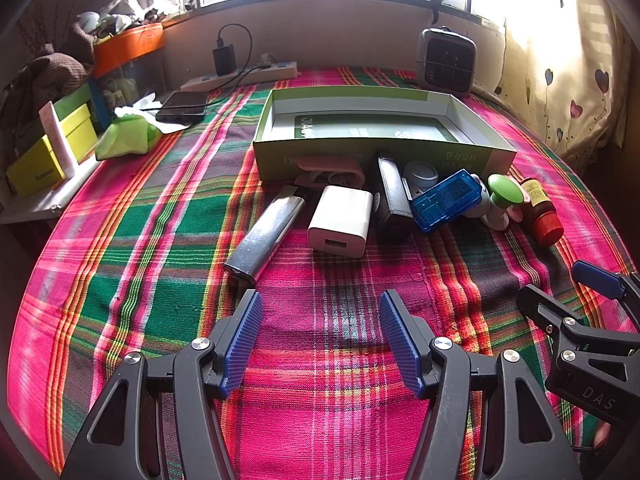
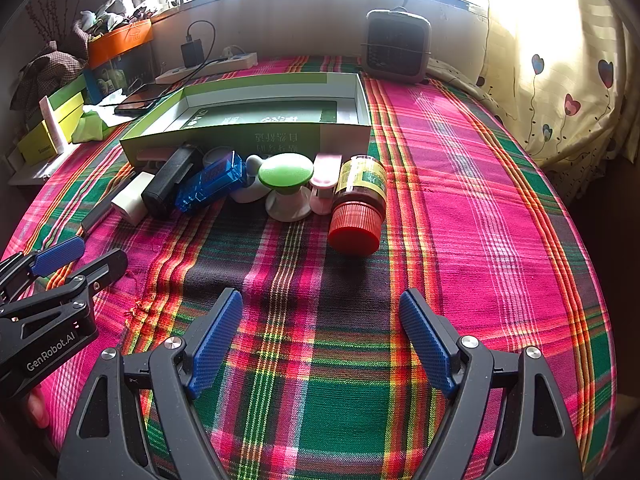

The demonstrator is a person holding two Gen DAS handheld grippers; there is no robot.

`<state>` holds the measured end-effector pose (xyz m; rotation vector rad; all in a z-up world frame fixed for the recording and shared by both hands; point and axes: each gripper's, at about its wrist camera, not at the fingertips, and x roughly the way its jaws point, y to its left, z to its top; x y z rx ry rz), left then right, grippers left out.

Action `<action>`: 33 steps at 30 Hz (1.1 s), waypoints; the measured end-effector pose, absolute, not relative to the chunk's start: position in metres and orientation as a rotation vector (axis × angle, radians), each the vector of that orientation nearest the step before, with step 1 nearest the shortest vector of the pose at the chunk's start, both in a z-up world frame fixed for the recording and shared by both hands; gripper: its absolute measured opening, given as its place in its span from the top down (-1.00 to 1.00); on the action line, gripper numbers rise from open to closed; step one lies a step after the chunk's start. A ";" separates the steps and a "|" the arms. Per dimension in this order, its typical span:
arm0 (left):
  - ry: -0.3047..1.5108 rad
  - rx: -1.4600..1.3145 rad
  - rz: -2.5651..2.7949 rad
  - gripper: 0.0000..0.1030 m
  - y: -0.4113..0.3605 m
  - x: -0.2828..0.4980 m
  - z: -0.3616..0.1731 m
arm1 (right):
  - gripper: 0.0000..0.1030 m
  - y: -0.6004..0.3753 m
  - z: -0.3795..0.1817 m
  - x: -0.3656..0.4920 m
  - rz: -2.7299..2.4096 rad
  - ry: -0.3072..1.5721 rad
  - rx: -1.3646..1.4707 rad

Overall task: Organize rigid objects
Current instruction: 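Grasp the orange-capped brown jar with the right tool while the left tool grasps the black lighter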

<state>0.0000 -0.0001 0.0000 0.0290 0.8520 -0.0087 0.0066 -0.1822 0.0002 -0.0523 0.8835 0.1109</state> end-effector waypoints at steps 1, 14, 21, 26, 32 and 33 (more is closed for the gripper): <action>0.852 0.029 -0.009 -0.19 0.000 0.000 0.000 | -0.57 -0.182 0.000 0.007 0.111 0.884 -0.052; 0.852 0.029 -0.009 -0.19 0.000 0.000 0.000 | -0.57 -0.183 0.000 0.007 0.111 0.884 -0.052; 0.855 0.038 -0.023 -0.19 0.001 0.000 0.000 | -0.57 -0.184 0.000 0.007 0.119 0.884 -0.052; 0.868 0.031 -0.052 -0.19 0.014 0.000 0.003 | -0.57 -0.193 0.001 0.008 0.139 0.886 -0.045; 0.890 -0.028 -0.044 -0.19 0.031 0.008 0.006 | -0.57 -0.210 0.004 0.015 0.119 0.894 -0.004; 0.889 -0.033 -0.039 -0.19 0.034 0.010 0.007 | -0.57 -0.211 0.005 0.017 0.115 0.896 -0.002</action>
